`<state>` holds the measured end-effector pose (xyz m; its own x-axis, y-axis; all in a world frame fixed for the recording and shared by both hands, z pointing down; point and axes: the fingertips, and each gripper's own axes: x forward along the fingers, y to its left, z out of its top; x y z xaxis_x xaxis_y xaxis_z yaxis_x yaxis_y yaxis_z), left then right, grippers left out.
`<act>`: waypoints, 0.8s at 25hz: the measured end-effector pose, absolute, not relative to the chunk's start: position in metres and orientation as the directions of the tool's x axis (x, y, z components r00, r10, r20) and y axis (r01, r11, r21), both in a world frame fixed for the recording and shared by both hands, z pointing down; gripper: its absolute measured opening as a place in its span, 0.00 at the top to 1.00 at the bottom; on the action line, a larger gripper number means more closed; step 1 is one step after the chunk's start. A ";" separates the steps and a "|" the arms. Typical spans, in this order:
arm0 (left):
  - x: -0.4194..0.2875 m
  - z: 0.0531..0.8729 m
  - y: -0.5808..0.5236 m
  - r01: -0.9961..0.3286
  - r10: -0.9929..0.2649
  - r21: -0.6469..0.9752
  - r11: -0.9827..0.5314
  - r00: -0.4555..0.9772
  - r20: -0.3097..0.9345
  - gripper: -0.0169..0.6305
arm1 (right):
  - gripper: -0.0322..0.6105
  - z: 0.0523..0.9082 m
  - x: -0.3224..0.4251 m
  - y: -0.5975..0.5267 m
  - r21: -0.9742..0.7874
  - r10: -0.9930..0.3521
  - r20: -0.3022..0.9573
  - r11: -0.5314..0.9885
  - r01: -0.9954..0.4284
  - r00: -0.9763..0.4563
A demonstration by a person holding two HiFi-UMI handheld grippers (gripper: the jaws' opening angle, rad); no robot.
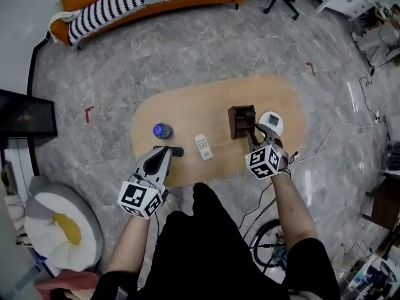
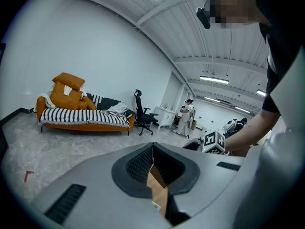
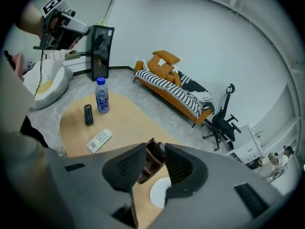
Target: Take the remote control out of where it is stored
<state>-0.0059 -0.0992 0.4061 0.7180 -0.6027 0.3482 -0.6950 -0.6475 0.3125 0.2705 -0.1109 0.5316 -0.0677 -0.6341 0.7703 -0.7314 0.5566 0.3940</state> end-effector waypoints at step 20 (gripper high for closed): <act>-0.017 0.451 -0.113 -0.781 -0.644 0.310 -0.542 0.623 0.444 0.96 | 0.66 0.643 0.297 -0.176 0.418 -0.439 0.898 0.842 -0.342 0.015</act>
